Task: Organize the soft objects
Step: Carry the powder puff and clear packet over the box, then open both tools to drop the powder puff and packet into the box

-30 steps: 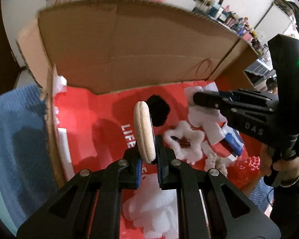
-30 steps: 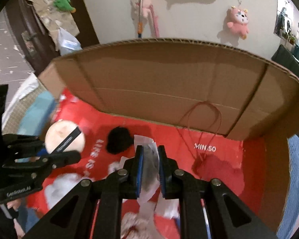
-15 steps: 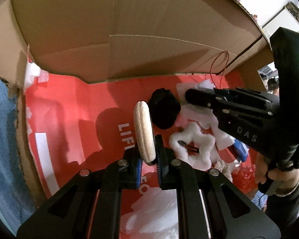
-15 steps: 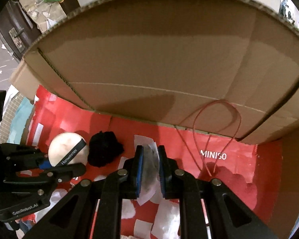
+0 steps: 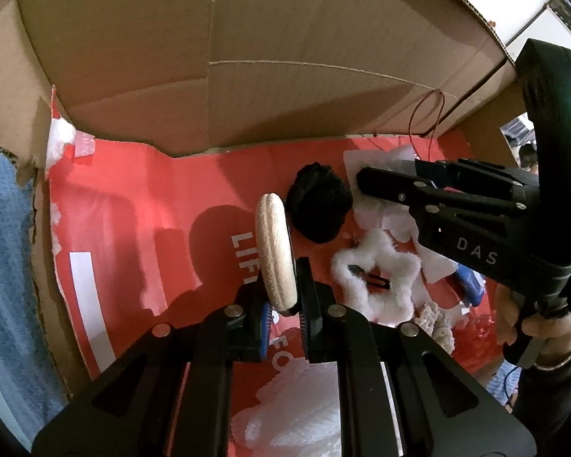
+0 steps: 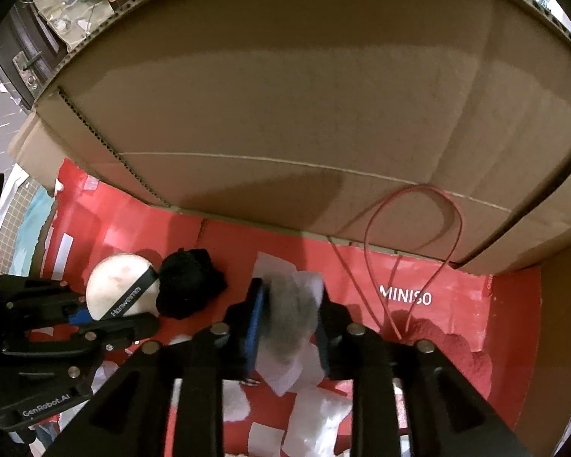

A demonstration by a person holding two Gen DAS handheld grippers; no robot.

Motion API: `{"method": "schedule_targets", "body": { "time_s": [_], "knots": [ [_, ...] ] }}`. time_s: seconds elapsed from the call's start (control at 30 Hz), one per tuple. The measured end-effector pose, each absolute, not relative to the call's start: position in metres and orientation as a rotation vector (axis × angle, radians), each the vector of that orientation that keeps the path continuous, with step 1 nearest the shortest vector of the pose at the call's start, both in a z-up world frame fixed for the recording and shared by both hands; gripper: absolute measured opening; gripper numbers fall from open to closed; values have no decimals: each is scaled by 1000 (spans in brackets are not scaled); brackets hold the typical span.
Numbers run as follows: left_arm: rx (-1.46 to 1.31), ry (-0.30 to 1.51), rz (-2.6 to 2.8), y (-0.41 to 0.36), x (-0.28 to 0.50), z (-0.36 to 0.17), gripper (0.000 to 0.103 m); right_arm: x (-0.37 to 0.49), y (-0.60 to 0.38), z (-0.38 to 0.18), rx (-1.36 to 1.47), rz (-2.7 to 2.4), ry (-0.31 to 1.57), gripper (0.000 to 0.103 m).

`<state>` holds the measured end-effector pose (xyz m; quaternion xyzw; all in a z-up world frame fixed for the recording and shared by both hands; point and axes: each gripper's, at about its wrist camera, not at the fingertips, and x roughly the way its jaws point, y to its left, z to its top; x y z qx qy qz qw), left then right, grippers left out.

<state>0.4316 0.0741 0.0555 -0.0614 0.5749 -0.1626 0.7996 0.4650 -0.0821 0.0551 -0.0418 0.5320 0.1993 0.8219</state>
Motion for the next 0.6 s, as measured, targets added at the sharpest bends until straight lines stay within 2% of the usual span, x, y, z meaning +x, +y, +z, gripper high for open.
{"method": "schedule_targets", "body": {
  "time_s": [0.5,0.6],
  "knots": [
    [-100,1231,-306,66,431,57,12,469,-83,54,-108,430,1130,34],
    [-103,1231,-304,67,432,58,18,467,-81,54,-110,427,1129,35]
  ]
}}
